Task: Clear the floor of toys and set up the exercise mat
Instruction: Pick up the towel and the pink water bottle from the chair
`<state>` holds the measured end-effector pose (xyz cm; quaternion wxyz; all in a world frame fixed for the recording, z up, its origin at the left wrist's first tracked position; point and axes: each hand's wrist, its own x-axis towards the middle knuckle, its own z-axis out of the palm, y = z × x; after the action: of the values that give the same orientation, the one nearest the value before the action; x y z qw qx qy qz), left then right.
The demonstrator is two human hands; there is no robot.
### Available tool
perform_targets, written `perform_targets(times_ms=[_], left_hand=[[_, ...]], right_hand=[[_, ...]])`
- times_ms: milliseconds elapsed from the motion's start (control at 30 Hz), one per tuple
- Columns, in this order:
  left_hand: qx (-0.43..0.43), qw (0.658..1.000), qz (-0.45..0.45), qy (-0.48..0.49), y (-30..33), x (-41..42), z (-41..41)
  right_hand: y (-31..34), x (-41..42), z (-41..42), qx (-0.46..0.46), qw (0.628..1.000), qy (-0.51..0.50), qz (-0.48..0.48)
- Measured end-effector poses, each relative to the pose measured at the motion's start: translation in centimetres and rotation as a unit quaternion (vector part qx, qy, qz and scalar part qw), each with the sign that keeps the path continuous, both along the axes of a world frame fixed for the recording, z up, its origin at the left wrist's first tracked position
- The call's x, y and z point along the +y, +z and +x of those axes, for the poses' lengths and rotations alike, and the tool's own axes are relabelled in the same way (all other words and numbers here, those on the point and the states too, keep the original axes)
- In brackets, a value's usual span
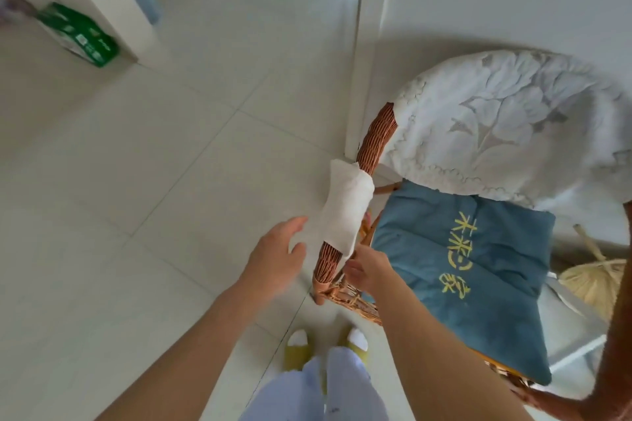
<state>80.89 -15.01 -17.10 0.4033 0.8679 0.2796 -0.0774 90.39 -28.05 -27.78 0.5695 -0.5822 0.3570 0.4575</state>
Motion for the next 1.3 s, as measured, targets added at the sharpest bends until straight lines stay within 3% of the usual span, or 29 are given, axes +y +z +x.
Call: perform_targets(times_ms=[333, 467, 600, 767, 867, 1033, 1200, 1300], left_hand=[[0.019, 1.000, -0.008, 0.008, -1.2, -0.2, -1.1], [0.024, 1.000, -0.013, -0.003, -1.4, -0.9, -1.1], [0.025, 0.999, -0.034, -0.011, -1.2, -1.9, -0.4], [-0.013, 0.997, -0.072, -0.010, -0.3, -3.0, 0.2], [-0.001, 0.989, -0.149, -0.012, 0.4, -3.8, 0.2], [0.016, 0.953, -0.283, -0.105, 2.4, -6.2, 0.9], [-0.056, 0.898, -0.418, -0.122, 5.6, -7.4, 2.9], [-0.120, 0.883, -0.438, -0.122, 7.1, -7.3, 3.5]], right_hand=[[-0.5, 1.2, 0.9, 0.050, 0.994, -0.091, -0.016], [0.6, 0.5, 1.2, 0.130, 0.962, -0.238, 0.034], [2.7, -0.8, 0.9, 0.166, 0.929, -0.302, 0.136], [7.3, -1.4, 1.6, 0.013, 0.957, -0.238, 0.162], [10.9, -1.4, 2.3, -0.071, 0.961, -0.210, 0.164], [17.3, -1.0, 2.5, -0.184, 0.943, -0.191, 0.203], [21.8, -0.1, 1.3, -0.265, 0.925, -0.177, 0.207], [23.5, 0.4, 0.4, -0.298, 0.912, -0.183, 0.212]])
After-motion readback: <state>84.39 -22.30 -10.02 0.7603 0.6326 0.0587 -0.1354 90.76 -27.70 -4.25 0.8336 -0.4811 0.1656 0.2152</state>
